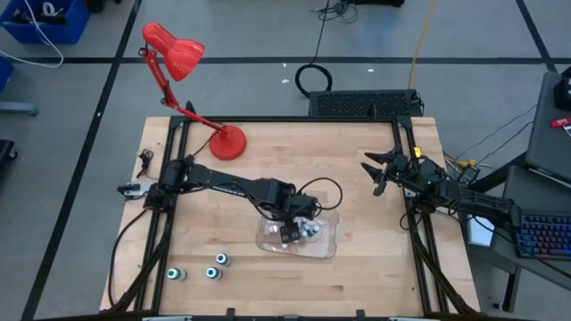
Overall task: Pick & Place food coloring
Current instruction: Put the large black food coloring bottle into the transparent bin
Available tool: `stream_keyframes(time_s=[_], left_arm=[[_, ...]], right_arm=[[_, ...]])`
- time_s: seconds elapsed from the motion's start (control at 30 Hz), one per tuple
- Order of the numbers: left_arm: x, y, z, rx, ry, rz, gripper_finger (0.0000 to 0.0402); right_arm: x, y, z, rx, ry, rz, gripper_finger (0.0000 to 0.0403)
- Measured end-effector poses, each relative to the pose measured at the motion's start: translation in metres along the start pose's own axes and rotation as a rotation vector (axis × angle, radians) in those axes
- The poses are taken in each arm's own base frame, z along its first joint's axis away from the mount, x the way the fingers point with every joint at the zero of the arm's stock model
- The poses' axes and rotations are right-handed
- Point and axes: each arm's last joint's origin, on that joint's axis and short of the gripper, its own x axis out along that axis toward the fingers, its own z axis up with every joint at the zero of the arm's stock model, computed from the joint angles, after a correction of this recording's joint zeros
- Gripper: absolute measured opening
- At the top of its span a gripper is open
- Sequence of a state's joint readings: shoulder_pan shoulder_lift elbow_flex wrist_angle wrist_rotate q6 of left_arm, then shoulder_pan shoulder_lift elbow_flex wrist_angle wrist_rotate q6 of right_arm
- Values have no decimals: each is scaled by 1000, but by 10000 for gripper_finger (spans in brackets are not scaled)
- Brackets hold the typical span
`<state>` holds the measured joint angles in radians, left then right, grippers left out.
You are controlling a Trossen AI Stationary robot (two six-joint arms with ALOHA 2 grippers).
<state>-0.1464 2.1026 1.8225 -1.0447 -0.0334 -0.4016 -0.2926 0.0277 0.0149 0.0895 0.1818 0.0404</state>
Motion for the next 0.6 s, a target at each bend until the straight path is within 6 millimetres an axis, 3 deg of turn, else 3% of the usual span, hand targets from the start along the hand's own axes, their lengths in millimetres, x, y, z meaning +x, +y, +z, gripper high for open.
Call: stream_keyframes(time_s=[0.13,0.3,0.47,0.6], left_arm=[[-10,1,0,-31,-24,-1,311],[-48,6,-9,-96,-54,-12,315],[-97,12,-40,-326,2,40,300],[-120,-2,-70,-556,80,66,289]], right_arm=[[0,0,0,0,0,0,167],[0,0,0,1,-5,0,167],[0,0,0,1,-4,0,167],[0,0,1,1,-5,0,167]])
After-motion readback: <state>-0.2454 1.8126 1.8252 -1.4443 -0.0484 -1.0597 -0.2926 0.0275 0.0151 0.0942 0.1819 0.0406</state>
